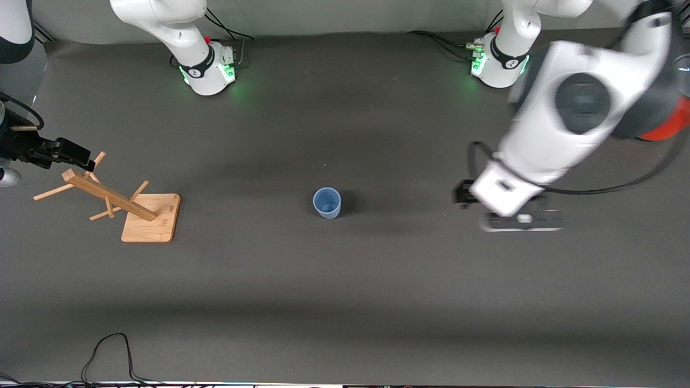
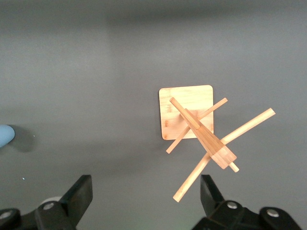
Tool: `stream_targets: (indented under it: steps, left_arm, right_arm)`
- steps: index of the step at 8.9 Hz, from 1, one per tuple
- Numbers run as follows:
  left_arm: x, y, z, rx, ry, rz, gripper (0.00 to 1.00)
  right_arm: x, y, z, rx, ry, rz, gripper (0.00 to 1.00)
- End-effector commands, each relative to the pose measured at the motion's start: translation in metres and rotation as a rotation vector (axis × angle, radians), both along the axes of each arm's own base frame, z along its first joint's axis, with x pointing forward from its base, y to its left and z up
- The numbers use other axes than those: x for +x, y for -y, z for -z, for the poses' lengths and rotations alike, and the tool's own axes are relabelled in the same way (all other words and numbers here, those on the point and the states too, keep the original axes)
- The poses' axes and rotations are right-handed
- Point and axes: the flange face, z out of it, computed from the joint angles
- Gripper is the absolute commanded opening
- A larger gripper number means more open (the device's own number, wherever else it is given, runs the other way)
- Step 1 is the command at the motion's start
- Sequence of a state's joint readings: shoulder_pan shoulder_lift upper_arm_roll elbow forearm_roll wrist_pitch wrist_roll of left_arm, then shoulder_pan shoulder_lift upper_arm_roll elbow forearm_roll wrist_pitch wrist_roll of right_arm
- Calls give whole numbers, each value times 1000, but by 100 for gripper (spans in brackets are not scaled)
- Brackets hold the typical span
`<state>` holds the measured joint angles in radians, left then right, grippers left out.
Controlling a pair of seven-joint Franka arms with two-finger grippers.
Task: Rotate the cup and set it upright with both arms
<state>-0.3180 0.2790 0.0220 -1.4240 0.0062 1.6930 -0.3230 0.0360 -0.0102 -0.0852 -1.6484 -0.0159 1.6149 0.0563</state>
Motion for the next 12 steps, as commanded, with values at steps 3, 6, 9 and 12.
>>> stream_targets:
  steps: [3, 6, 9, 12]
  left_arm:
    - [-27, -150, -19, -3, -60, -26, 100]
    - [-58, -234, -39, 25, -63, -4, 100]
    - [-57, -241, -49, 29, -77, -63, 100]
    - [-61, -225, -61, 25, -102, -36, 100]
  right_arm:
    - [0, 1, -7, 8, 22, -13, 100]
    - [-1, 11, -9, 7, 37, 5, 100]
    - [0, 10, -9, 7, 37, 2, 100]
    - [0, 9, -9, 9, 37, 2, 100]
